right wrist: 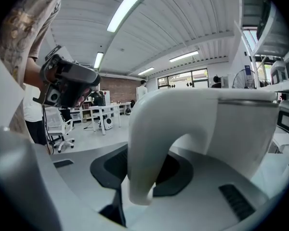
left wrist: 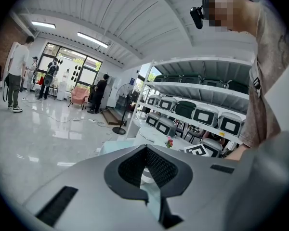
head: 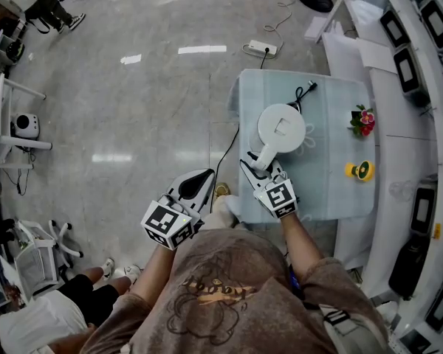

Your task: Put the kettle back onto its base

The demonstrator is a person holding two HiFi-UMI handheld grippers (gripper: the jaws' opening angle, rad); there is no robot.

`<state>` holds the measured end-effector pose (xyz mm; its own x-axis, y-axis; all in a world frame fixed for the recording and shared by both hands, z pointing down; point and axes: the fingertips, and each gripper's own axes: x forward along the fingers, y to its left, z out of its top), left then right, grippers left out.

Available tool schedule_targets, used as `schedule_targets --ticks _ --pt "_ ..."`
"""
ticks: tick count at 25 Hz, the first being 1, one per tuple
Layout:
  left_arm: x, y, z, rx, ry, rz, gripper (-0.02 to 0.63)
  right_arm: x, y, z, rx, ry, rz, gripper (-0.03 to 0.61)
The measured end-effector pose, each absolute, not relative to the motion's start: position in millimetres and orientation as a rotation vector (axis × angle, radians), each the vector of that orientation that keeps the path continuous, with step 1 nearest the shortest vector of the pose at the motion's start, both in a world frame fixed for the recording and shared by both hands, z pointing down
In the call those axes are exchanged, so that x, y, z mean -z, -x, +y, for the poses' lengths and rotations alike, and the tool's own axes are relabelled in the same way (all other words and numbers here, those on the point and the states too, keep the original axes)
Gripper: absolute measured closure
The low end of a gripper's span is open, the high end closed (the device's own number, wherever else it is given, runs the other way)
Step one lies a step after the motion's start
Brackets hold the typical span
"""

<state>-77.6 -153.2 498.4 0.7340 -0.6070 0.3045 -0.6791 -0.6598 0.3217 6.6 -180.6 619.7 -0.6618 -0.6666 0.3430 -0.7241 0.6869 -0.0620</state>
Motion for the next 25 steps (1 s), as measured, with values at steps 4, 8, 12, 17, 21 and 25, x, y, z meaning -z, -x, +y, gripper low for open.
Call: schedule_targets --ticks 4,8,12,17,21,25 --pt "-498.4 80.5 -152.5 -0.237 -2.518 -0.991 0.592 -622.1 -3.9 -180.5 -0.257 -1.12 -2.605 0.459" --pt "-499.4 84.5 -150.8 -0.24 -2.52 -0.998 0.592 -627.7 -4.8 -180.3 -0.279 -1.16 -2.574 0.448" --pt "-498.7 80.4 -149.8 -0.235 -2.527 -0.984 0.592 -637.8 -15.2 -169.8 -0.316 -1.192 -2.506 0.419" --pt "-497.0 67.0 -150.9 -0.233 -2.547 -0.931 0.592 -619.4 -41.4 -153.5 -0.337 -1.251 -2.483 0.395" --pt "-487.3 54.8 -159.3 -0.225 -2.596 -0.883 0.592 -590.8 -73.7 -140.5 -0.354 -1.352 -2.461 0.388" --pt "-472.7 38.7 -170.9 -0.205 -2.652 -0.836 0.592 -554.7 -109.4 -131.8 -0.321 -1.484 -2.416 0.394"
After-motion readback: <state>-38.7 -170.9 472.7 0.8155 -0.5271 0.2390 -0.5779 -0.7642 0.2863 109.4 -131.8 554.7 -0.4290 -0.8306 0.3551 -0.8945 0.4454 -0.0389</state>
